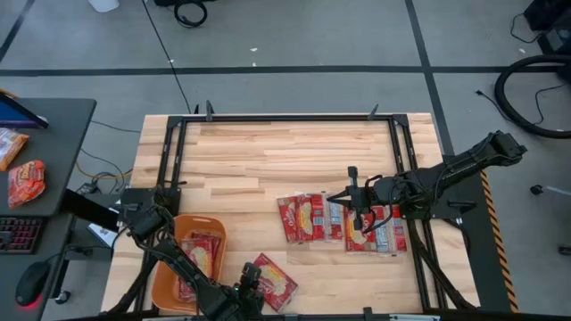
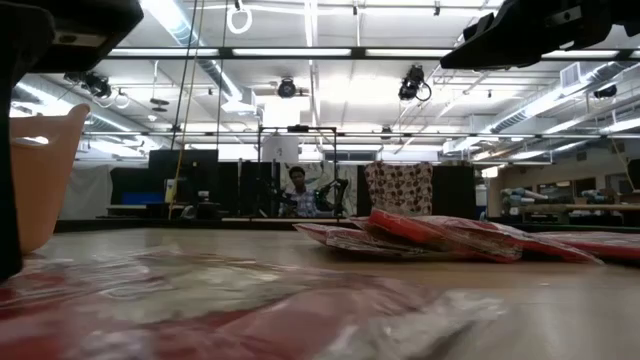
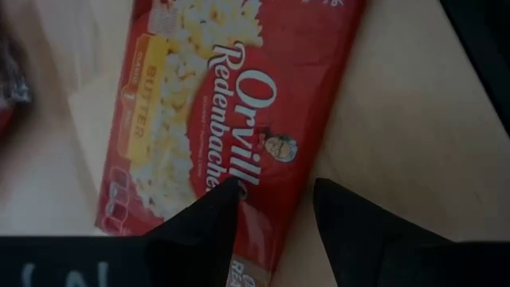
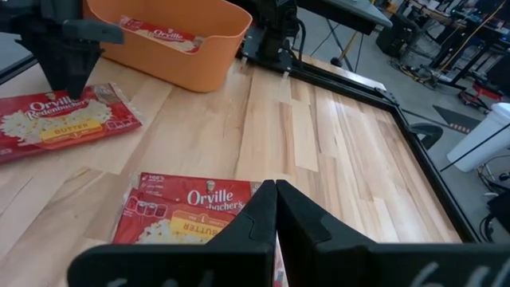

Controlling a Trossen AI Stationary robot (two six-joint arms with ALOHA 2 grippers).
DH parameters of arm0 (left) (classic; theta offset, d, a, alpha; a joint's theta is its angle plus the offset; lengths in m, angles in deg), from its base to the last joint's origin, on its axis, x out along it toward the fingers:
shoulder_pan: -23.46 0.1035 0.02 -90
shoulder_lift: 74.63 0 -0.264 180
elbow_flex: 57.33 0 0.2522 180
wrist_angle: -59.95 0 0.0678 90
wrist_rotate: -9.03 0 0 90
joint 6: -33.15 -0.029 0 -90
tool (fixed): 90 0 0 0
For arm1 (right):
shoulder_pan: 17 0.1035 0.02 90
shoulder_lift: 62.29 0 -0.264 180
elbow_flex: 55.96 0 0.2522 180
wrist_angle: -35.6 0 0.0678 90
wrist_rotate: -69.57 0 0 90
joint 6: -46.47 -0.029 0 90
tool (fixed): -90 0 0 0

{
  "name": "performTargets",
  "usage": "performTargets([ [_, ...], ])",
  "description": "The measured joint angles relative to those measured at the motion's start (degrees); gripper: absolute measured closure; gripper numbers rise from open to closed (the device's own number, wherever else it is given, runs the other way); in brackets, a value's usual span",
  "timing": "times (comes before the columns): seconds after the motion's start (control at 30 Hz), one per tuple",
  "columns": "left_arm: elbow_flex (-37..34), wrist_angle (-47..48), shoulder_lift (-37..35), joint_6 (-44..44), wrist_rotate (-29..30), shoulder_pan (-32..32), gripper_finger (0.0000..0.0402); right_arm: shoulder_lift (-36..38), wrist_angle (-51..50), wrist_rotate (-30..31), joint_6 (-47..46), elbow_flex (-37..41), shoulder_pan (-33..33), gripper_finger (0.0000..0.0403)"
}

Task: Sort popcorn bags into baskets
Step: Put the popcorn bag into the orange bin

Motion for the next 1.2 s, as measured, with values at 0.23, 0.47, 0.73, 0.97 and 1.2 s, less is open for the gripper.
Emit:
performTargets([
  [0.23,0.2,0.8,0.8,0.0,0.8,0.0,0.024,0.0,-0.3,0.0,-0.3,0.0,0.0,0.039],
  [0.47,0.0,1.3,0.9,4.1,0.9,0.1,0.0307,0.0,-0.4,0.0,-0.3,0.0,0.0,0.039],
  [0.73,-0.3,3.8,-2.7,8.1,0.3,0.3,0.0393,0.0,-0.3,0.0,-0.3,0.0,0.0,0.039],
  [0.97,-0.3,7.5,-10.8,13.8,1.4,2.2,0.0391,0.0,-0.2,0.0,-0.3,0.0,0.0,0.039],
  [1.2,-0.2,11.6,-21.0,32.7,-1.8,4.7,0.0394,0.0,-0.2,0.0,-0.3,0.0,0.0,0.039],
])
